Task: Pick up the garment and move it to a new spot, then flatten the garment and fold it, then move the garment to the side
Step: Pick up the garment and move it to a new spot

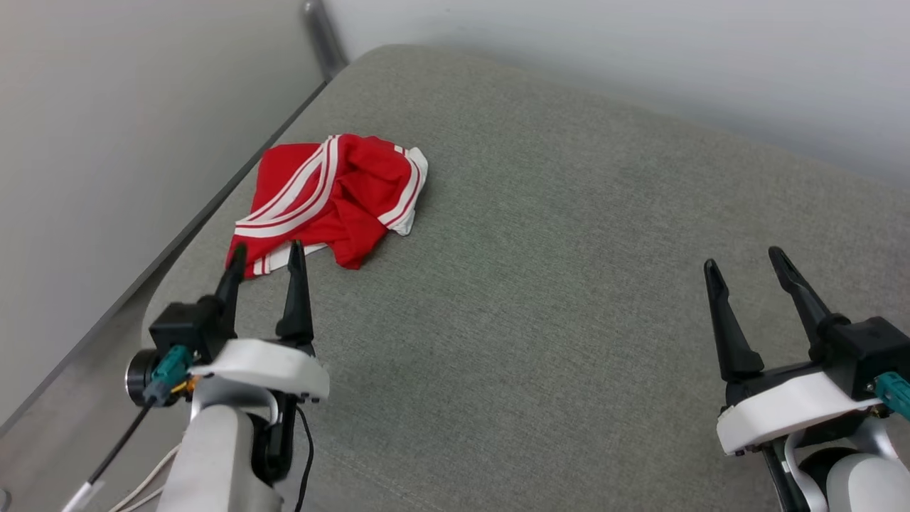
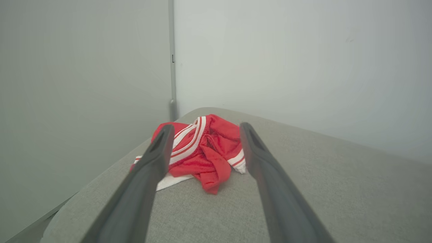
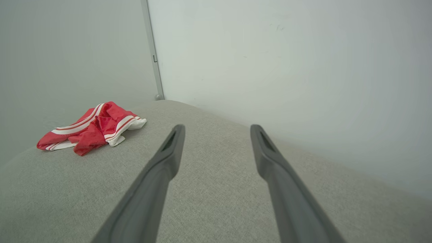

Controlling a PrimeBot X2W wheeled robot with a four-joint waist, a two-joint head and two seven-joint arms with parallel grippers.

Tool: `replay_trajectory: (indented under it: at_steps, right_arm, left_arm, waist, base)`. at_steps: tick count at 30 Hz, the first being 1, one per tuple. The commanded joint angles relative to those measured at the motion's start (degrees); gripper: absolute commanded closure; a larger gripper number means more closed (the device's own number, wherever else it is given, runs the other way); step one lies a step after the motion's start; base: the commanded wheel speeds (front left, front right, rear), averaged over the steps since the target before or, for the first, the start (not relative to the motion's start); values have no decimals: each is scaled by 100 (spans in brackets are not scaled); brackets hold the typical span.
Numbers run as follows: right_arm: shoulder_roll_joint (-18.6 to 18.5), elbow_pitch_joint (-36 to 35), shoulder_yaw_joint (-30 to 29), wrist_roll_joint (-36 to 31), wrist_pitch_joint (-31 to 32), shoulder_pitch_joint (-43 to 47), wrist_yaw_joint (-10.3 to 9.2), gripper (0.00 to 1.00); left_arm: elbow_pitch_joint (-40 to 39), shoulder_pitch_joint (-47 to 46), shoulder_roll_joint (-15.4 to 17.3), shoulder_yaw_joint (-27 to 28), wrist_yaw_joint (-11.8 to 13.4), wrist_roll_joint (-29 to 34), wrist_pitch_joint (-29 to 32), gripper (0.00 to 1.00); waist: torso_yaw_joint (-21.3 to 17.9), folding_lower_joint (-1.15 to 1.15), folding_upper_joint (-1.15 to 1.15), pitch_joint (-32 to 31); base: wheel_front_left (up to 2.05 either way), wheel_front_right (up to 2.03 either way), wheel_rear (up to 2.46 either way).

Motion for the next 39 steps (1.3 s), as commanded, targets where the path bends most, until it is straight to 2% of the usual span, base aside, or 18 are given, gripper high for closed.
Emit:
replay_trajectory:
  at_steps: [1, 6, 10, 14, 20, 23, 29, 34, 39]
  right_arm:
    - [-63, -61, 15, 8, 31, -121, -4, 0]
    - [-157, -199, 32, 28, 104, -315, -3, 0]
    - [-210, -292, 4, 74, 109, -434, -3, 0]
    - [-205, -380, 4, 106, 92, -533, -3, 0]
    - [-134, -400, 0, 150, -35, -727, -3, 0]
    - [-97, -343, 14, 180, -127, -827, -3, 0]
    - [-52, -235, 35, 225, -274, -1014, -4, 0]
    - [-43, -163, 47, 242, -352, -1119, -4, 0]
    - [-25, -104, 30, 243, -385, -1142, -3, 0]
  left_arm:
    - [71, -239, -5, 25, -17, -30, -15, 0]
    - [659, -1231, 127, 161, -96, -263, 11, 0]
    - [1074, -2072, 434, 269, -118, -397, 470, 0]
    - [1408, -2752, 842, 360, -92, -506, 1344, 0]
    - [1968, -3413, 1485, 499, 4, -649, 2973, 0]
    - [2247, -3555, 1819, 562, 95, -690, 3725, 0]
    - [2770, -3515, 2234, 750, 313, -879, 4932, 0]
    - [3268, -3093, 2250, 893, 448, -1074, 5555, 0]
    - [3324, -2762, 2182, 889, 385, -1180, 5786, 0]
  waist:
    - [-142, 0, 0, 150]
    - [-544, 0, 0, 533]
    - [-925, 0, 0, 888]
    - [-1295, 0, 0, 1261]
    - [-1747, 0, 0, 1813]
    - [-1917, 0, 0, 2026]
    - [-2113, 0, 0, 2327]
    - [-2178, 0, 0, 2425]
    - [-2167, 0, 0, 2391]
  base:
    - [0, 0, 0]
    - [0, 0, 0]
    - [0, 0, 0]
    - [0, 0, 0]
    - [0, 0, 0]
    - [0, 0, 0]
    - [0, 0, 0]
    - [0, 0, 0]
    - [0, 0, 0]
